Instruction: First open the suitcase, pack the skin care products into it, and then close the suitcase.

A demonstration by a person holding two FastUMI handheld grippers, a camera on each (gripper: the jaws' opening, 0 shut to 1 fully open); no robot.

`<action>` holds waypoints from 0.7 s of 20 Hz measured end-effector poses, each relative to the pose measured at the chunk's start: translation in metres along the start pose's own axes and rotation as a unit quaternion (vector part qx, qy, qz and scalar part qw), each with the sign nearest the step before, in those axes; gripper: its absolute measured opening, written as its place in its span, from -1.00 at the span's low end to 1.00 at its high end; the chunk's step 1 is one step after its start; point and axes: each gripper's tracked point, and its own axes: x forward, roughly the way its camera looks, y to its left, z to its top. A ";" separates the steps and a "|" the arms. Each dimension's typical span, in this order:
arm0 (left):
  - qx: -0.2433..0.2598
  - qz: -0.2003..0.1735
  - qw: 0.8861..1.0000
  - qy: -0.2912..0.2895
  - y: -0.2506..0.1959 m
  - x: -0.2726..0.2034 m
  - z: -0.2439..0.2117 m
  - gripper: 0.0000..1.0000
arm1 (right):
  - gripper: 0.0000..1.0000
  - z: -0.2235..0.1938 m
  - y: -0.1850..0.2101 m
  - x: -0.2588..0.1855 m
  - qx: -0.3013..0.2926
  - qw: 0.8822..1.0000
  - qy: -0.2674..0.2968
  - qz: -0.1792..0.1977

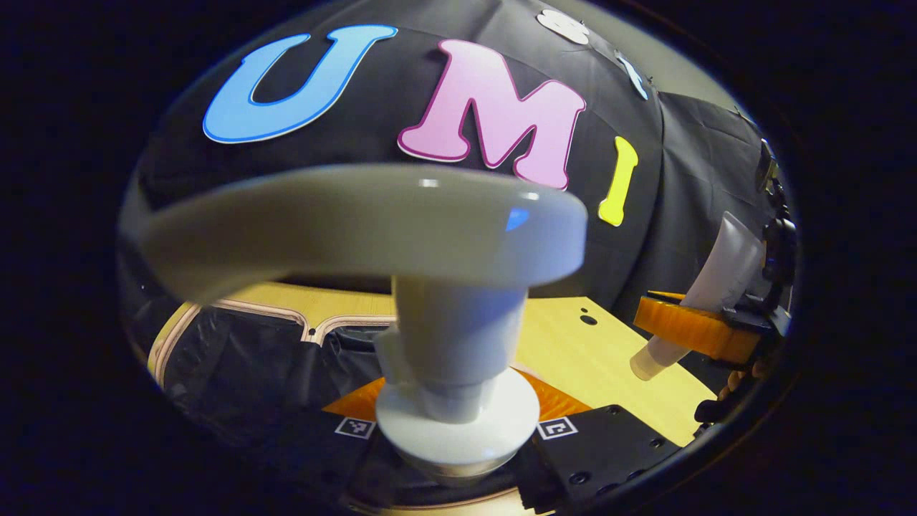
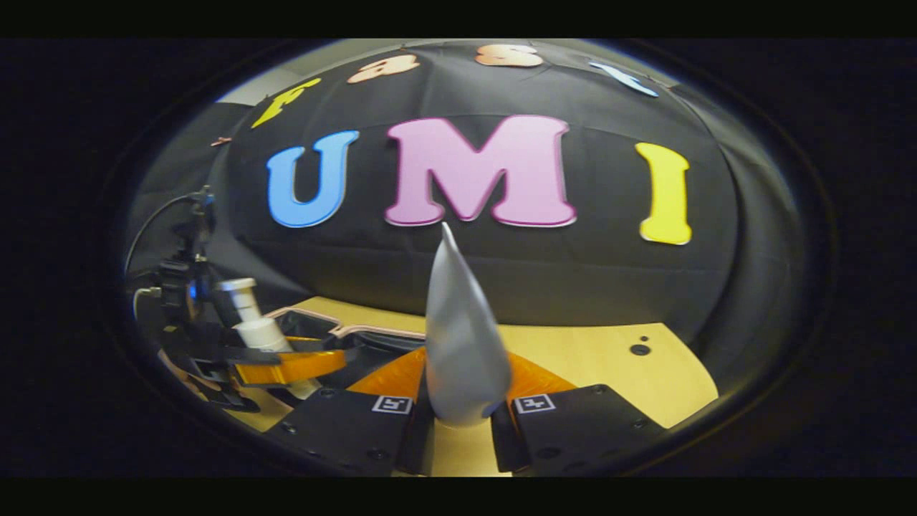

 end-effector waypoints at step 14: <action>-0.060 0.105 0.978 0.168 0.078 0.059 -0.062 0.46 | -0.27 -0.053 0.045 0.058 0.042 0.993 0.090 0.063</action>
